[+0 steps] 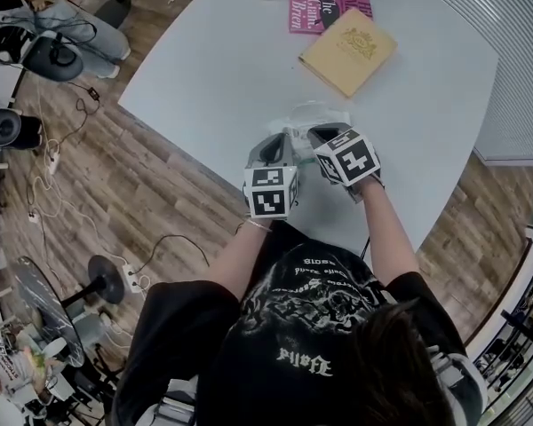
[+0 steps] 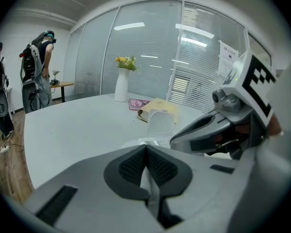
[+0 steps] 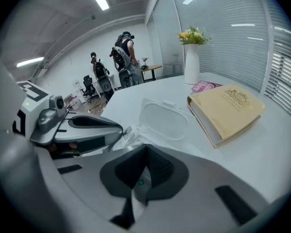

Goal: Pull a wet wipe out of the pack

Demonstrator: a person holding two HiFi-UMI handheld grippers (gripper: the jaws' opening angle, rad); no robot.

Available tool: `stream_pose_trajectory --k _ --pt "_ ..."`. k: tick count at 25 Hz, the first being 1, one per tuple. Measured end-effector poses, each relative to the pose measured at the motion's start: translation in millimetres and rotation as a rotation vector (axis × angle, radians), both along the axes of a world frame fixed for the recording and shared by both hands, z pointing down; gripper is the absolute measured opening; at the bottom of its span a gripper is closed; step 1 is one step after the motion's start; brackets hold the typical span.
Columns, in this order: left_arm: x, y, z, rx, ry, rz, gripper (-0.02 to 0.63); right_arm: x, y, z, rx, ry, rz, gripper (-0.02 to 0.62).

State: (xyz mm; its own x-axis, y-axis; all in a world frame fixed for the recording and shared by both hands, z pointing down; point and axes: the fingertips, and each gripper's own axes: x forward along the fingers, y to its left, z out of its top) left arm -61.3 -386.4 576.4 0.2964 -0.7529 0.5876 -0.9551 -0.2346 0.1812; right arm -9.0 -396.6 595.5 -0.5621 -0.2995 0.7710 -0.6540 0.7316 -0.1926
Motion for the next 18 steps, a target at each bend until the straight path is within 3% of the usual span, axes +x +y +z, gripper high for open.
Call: stream_pose_trajectory --k 6,18 --pt "0.3 2.1 1.2 -0.009 -0.032 0.007 0.006 7.5 -4.2 -16.5 -0.022 -0.097 0.075 0.0" --pt "-4.0 6.1 1.2 -0.021 -0.025 0.003 0.006 16.9 4.2 -55.4 0.028 -0.196 0.148 -0.001"
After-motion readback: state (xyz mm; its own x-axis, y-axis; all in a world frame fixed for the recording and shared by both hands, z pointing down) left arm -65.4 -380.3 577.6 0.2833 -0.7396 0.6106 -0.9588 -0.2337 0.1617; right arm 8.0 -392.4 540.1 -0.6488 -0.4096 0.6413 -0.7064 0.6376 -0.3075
